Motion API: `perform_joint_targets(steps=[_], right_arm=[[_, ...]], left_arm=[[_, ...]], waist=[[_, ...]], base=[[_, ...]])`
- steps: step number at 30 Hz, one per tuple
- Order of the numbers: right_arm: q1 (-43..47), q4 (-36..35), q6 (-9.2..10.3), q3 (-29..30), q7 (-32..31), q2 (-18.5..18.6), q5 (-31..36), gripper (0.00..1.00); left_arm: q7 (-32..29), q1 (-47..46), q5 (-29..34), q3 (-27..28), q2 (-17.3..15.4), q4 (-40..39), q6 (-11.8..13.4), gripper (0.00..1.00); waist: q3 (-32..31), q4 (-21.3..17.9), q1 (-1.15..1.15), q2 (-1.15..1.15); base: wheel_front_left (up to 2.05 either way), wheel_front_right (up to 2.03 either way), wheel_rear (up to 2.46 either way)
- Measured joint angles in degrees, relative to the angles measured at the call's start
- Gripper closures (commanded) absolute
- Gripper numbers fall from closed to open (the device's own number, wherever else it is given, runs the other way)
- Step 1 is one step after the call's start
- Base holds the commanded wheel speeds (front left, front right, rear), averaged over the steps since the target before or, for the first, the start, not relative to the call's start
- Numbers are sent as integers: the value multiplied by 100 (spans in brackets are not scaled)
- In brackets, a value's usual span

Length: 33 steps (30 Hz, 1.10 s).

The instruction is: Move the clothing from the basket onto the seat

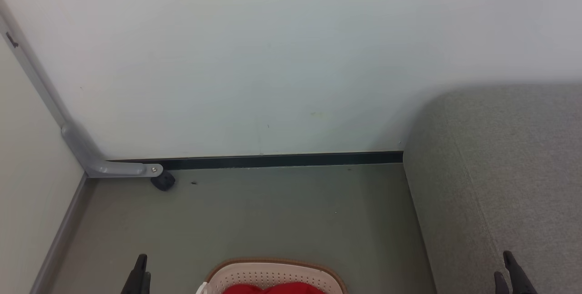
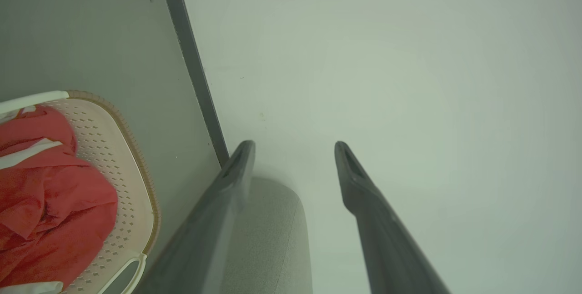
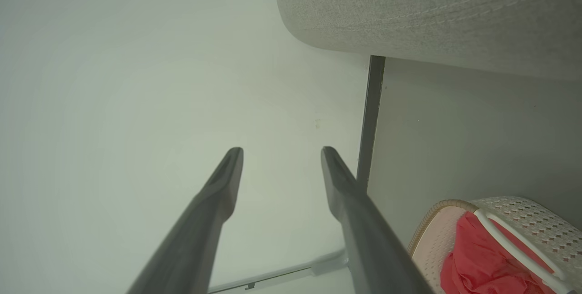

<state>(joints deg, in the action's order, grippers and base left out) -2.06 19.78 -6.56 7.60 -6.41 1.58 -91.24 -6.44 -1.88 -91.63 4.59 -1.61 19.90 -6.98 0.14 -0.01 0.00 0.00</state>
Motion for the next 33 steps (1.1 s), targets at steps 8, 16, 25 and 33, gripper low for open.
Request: perform_joint_targets(steps=[8,16,25,33], right_arm=[[-5,-30,0,-24,52,5,63,0],[-104,-73,-1,-71,186,42,245,0],[-137,-82,-1,-252,367,163,695,0],[-240,-74,-1,-516,632,367,1412,0]], left_arm=[[80,-26,1,-123,0,-9,1,0],[275,-159,42,-222,-5,-11,0,0],[512,-284,380,-399,-68,-1,0,0],[706,-408,947,-602,-212,58,0,0]], waist=[[3,-5,0,0],[3,-8,0,0],[1,-4,0,0],[-6,3,0,0]], base=[[0,0,0],[0,0,0],[0,0,0],[0,0,0]])
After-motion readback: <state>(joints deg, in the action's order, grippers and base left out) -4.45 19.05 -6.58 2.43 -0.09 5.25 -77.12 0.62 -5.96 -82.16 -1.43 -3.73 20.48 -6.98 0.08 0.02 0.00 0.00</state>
